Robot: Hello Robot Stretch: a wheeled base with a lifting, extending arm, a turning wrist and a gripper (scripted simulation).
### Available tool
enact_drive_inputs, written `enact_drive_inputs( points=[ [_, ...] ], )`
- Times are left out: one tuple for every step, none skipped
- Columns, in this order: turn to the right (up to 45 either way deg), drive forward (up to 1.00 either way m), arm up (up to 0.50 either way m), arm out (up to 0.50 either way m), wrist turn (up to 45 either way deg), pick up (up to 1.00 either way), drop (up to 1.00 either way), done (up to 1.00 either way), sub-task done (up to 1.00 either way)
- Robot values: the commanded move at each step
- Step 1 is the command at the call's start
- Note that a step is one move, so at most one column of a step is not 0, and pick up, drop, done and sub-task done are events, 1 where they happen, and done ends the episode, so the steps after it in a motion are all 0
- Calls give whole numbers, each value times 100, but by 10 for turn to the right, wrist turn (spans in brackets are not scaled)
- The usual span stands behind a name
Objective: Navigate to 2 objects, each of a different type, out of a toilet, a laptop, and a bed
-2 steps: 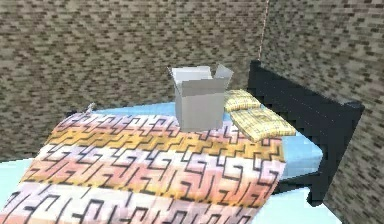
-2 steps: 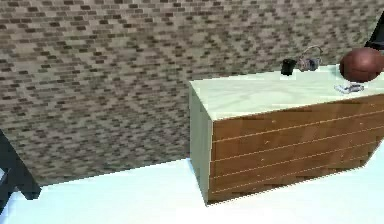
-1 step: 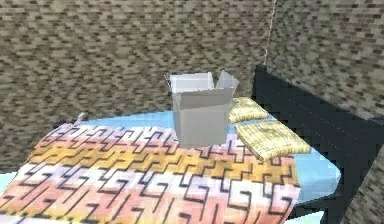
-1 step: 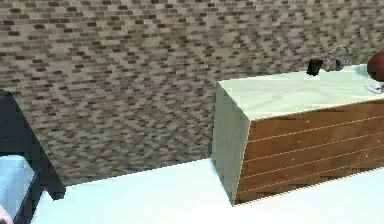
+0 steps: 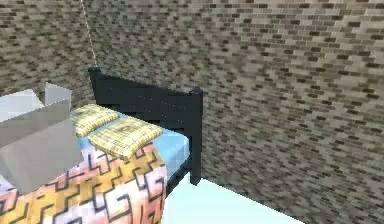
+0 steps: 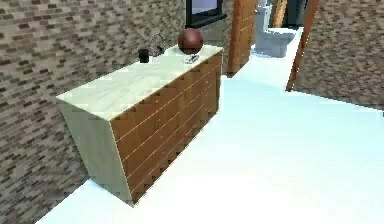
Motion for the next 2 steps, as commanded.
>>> enact_drive_inputs(
  points=[
    [450, 0, 0, 0, 0, 0, 0, 0, 0],
    [0, 30, 0, 0, 0, 0, 0, 0, 0]
  ],
)
